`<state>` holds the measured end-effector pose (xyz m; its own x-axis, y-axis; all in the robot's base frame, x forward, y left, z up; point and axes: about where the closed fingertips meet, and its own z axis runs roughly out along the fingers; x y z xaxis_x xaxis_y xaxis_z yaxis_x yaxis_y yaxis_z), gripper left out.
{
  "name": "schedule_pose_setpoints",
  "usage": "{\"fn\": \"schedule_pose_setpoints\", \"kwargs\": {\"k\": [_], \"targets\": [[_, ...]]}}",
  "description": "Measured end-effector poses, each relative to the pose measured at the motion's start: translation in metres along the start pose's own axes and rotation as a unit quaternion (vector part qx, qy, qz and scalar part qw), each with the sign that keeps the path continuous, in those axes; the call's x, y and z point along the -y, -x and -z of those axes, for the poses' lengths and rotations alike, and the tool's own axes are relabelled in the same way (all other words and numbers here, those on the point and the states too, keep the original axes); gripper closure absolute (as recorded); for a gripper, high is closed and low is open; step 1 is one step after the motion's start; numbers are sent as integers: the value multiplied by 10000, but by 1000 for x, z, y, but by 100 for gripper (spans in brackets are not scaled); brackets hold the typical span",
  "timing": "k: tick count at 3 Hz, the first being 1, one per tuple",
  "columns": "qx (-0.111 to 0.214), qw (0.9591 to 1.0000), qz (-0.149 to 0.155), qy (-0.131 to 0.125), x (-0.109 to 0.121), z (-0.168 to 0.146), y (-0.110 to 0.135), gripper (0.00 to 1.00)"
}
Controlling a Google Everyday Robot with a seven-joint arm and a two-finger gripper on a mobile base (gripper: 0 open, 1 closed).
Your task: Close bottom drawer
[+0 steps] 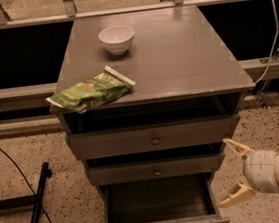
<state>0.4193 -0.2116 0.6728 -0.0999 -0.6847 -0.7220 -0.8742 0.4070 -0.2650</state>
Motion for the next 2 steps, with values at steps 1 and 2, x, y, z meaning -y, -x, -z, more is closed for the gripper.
{"fn": "schedule_pose_setpoints", "kwargs": {"k": [1,2], "targets": [[-51,9998,5,182,0,-11,-6,0],[380,9982,107,454,-11,-39,-18,0]]}}
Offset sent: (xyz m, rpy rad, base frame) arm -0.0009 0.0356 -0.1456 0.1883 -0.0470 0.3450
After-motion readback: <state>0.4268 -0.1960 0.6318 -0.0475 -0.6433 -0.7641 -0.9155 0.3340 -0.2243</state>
